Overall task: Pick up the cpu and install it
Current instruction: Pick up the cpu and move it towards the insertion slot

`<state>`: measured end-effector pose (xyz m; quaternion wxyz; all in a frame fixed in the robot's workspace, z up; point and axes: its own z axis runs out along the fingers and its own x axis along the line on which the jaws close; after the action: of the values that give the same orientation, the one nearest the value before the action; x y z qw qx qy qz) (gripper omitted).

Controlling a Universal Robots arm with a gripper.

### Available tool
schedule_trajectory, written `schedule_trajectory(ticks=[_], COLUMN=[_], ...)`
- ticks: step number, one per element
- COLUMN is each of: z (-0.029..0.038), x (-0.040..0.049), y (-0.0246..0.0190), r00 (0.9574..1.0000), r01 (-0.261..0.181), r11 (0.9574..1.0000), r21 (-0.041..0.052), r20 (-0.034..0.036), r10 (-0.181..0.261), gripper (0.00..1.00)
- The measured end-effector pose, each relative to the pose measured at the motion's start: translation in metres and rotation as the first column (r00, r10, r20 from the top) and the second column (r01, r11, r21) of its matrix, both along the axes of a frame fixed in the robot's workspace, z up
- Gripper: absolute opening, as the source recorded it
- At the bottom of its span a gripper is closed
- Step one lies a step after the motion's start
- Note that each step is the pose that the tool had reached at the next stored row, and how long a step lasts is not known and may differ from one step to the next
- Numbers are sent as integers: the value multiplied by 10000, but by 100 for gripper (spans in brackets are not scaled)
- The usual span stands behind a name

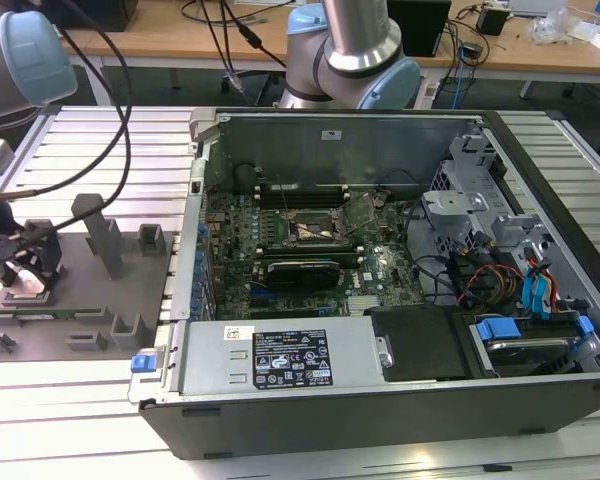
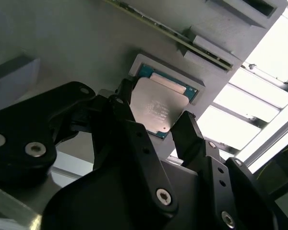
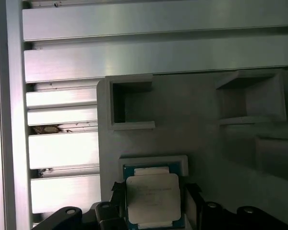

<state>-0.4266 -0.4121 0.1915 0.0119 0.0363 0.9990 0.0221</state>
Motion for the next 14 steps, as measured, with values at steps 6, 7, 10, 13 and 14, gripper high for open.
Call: schedule_trajectory(ticks=[6,7,10,13,14], z=[-34,-35,-36,-37,-37], x=[0,0,0,0,0], y=[4,5,5,5,5], r00=[10000,10000,10000,10000,10000], r01=[-3,-3,-3,-3,-3], r11=[10000,10000,10000,10000,10000], r21=[2,3,4,4,4], r20=[-3,-1,0,0,-1], r10=[3,3,3,3,3], gripper=[60,60,60,60,58])
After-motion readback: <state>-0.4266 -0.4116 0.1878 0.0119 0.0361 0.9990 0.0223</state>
